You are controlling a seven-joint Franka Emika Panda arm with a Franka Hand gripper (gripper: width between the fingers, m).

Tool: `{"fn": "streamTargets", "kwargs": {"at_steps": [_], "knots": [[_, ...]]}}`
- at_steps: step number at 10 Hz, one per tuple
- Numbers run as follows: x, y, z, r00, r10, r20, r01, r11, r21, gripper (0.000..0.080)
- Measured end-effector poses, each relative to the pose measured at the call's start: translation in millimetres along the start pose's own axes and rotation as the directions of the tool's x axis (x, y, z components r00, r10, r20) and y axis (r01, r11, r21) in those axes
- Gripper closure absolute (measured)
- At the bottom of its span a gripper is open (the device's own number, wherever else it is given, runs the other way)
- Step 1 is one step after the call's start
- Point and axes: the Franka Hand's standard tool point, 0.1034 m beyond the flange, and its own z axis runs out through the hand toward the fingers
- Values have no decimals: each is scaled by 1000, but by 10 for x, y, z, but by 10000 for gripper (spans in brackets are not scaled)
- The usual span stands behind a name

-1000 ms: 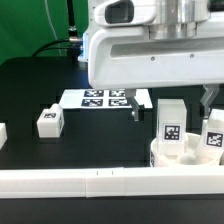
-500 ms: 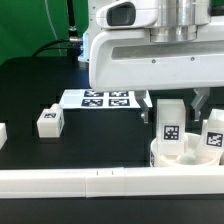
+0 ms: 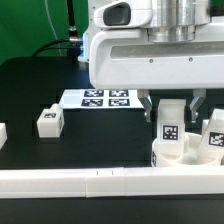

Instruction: Assemble stool

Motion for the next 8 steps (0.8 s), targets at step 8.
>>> {"fn": "streamTargets", "kwargs": {"at_steps": [8], "knots": [[-27, -28, 19, 695, 719, 14, -719, 694, 36, 469]]}}
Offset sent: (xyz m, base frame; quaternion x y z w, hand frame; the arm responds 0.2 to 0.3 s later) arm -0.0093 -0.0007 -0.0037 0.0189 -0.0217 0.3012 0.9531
